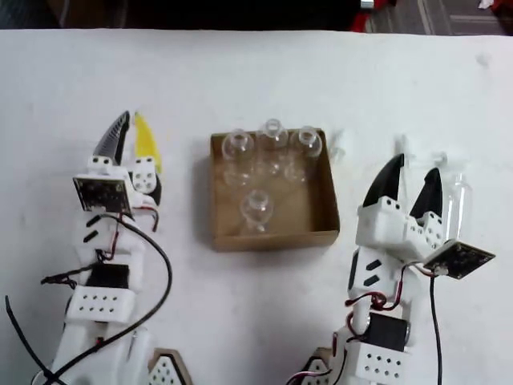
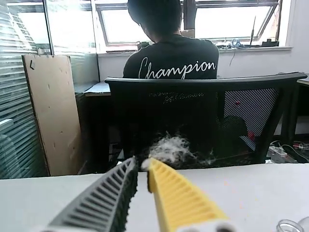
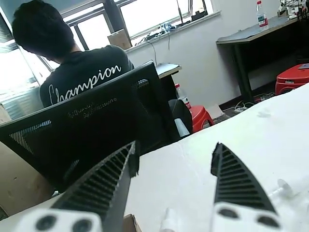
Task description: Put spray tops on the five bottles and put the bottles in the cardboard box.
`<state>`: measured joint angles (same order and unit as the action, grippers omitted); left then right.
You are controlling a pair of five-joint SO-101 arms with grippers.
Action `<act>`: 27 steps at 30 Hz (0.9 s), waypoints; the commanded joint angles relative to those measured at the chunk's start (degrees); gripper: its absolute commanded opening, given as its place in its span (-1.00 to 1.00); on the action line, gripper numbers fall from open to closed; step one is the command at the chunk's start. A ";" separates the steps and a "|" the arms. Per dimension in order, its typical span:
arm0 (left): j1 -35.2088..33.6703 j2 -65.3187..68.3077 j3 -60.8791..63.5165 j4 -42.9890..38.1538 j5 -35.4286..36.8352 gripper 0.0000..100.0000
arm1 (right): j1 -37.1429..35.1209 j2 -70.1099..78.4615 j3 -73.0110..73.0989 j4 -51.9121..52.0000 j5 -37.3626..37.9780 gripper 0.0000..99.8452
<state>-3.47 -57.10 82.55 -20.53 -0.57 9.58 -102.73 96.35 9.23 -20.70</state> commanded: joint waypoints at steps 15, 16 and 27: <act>0.13 -0.92 -0.53 -1.14 -0.35 -0.94 | -0.66 -0.40 0.44 -1.27 7.65 -0.69; 0.13 -0.92 -0.53 -1.14 -0.35 -0.94 | -0.57 -0.40 0.44 -1.10 7.91 -0.60; 0.31 -0.84 -0.53 -0.97 -0.44 -0.94 | -1.54 -0.31 0.44 -0.57 12.84 -0.81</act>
<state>-3.47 -57.10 82.55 -20.53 -0.57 9.49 -102.73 96.35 9.14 -12.26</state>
